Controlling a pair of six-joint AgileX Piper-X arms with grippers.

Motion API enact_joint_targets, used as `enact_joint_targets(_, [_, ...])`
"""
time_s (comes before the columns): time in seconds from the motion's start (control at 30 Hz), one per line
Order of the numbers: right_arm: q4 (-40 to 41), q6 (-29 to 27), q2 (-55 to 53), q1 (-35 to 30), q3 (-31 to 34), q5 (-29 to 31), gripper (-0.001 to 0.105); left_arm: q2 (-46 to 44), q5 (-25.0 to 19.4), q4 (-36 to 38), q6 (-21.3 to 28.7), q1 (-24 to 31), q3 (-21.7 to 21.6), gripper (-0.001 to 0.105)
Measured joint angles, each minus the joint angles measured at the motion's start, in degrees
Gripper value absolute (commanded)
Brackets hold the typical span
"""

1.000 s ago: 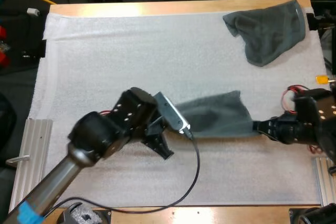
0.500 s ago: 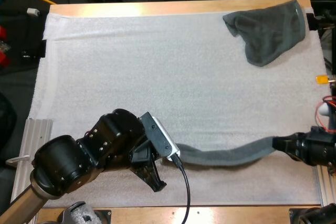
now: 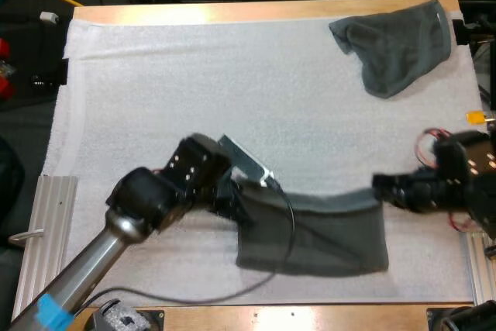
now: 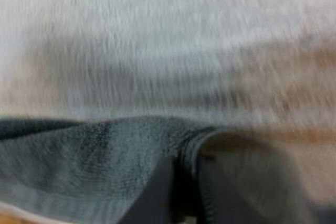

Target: Pick towel from pile, fold and stack

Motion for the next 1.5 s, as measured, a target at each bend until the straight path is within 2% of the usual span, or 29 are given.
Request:
enact_joint_targets(0.17, [-16.3,6.7,11.1,0.0,0.1,1.9,0.0,6.5,2.7,-8.3,1.8,7.1,0.1,0.002])
enact_joint_targets(0.33, [-26.0,12.7,17.9,0.0,0.1,5.9,0.0,13.1,5.1,-15.3,1.7,12.3,0.1,0.002])
enact_joint_targets(0.47, [-29.9,15.0,21.3,0.0,0.1,6.7,0.0,17.4,8.0,-18.7,1.7,14.9,0.1,0.004])
enact_joint_targets(0.8, [-35.5,15.5,28.4,0.0,0.1,6.8,0.001,26.4,8.0,-24.1,1.0,16.2,0.1,0.031])
enact_joint_targets(0.87, [-37.2,16.2,29.7,0.0,0.1,6.8,0.009,27.8,8.0,-24.8,1.0,16.2,0.1,0.036])
enact_joint_targets(1.0, [-42.0,18.6,31.5,0.0,0.2,6.8,0.043,29.0,8.0,-25.3,0.8,16.2,0.1,0.046])
enact_joint_targets(1.1, [-47.7,19.0,32.4,0.0,0.3,6.8,0.058,29.0,8.0,-26.8,0.8,16.2,-0.2,0.05])
enact_joint_targets(1.27, [-55.0,18.1,32.1,0.0,0.1,6.8,0.059,28.4,8.0,-25.1,1.4,16.2,-2.0,0.05])
enact_joint_targets(1.37, [-55.2,15.0,30.6,0.0,0.0,6.8,0.059,26.2,7.8,-22.8,3.3,16.2,-2.9,0.05])
enact_joint_targets(1.5, [-50.9,11.6,26.0,0.0,0.0,6.8,0.059,20.8,6.3,-20.4,4.4,16.2,-3.0,0.05])
